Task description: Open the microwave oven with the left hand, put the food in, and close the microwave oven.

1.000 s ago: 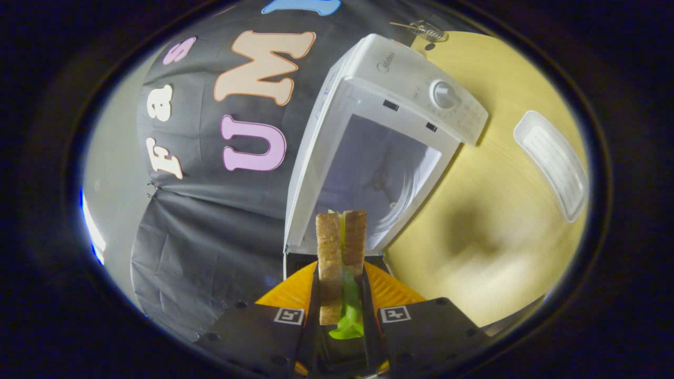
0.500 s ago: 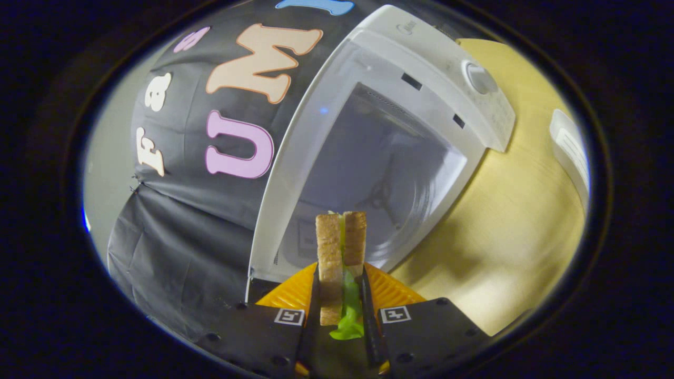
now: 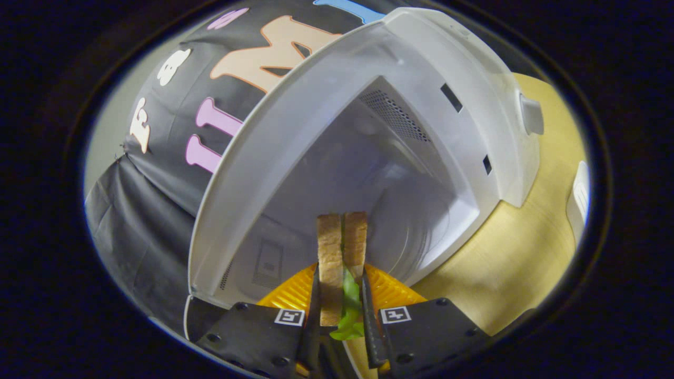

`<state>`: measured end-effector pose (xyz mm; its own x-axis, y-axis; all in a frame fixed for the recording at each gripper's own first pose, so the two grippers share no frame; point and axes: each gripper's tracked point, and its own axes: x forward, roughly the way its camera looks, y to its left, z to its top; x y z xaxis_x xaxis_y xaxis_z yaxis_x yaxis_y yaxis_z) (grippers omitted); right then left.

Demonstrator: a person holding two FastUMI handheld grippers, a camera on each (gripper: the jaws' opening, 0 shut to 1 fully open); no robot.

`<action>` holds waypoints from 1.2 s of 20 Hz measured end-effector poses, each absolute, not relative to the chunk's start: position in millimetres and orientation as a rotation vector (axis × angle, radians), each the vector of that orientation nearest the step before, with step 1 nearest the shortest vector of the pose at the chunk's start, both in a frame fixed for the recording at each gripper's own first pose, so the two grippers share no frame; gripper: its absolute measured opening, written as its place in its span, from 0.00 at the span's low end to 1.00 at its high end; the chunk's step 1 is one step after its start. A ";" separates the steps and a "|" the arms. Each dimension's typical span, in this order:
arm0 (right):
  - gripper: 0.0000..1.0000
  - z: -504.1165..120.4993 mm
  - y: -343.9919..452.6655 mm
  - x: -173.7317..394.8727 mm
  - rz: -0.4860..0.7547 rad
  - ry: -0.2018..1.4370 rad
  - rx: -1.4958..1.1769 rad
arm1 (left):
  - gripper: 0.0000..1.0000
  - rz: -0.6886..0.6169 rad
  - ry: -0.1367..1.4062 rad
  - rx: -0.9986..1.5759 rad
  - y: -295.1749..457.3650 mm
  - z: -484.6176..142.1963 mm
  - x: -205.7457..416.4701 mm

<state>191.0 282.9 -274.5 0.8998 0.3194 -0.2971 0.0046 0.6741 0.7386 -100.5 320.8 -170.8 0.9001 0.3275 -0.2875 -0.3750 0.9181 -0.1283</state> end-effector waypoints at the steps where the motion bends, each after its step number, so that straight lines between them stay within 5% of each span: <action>1: 0.38 -276.1 283.0 194.8 0.181 0.417 0.799 | 0.90 0.363 0.267 -0.184 320.1 -170.8 -100.3; 6: 0.37 -285.9 280.0 213.7 0.143 0.388 0.660 | 0.90 0.335 0.275 -0.176 314.8 -171.4 -96.4; 7: 0.30 -291.9 275.6 214.7 0.116 0.399 0.607 | 0.94 0.329 0.273 -0.173 313.2 -170.3 -96.5; 12: 0.62 -298.0 252.5 222.1 0.015 0.417 0.459 | 0.93 0.305 0.280 -0.145 307.6 -169.7 -94.4; 14: 0.70 -297.3 241.2 225.1 -0.006 0.402 0.337 | 0.89 0.298 0.277 -0.137 306.3 -168.0 -94.6; 15: 0.63 -296.2 239.6 225.4 -0.009 0.395 0.283 | 0.88 0.294 0.276 -0.136 305.9 -167.5 -94.6; 20: 0.99 -283.0 236.1 217.6 0.006 0.352 0.091 | 0.92 0.257 0.282 -0.150 300.7 -170.5 -94.0; 24: 0.99 -265.2 231.7 195.2 0.006 0.298 0.027 | 0.89 0.206 0.282 -0.141 287.2 -169.9 -88.4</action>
<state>195.2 231.7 -265.2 0.9558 0.0101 -0.2938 -0.0022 0.9996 0.0273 -88.4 287.2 -169.9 0.9397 0.1810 -0.2901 -0.2205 0.9692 -0.1094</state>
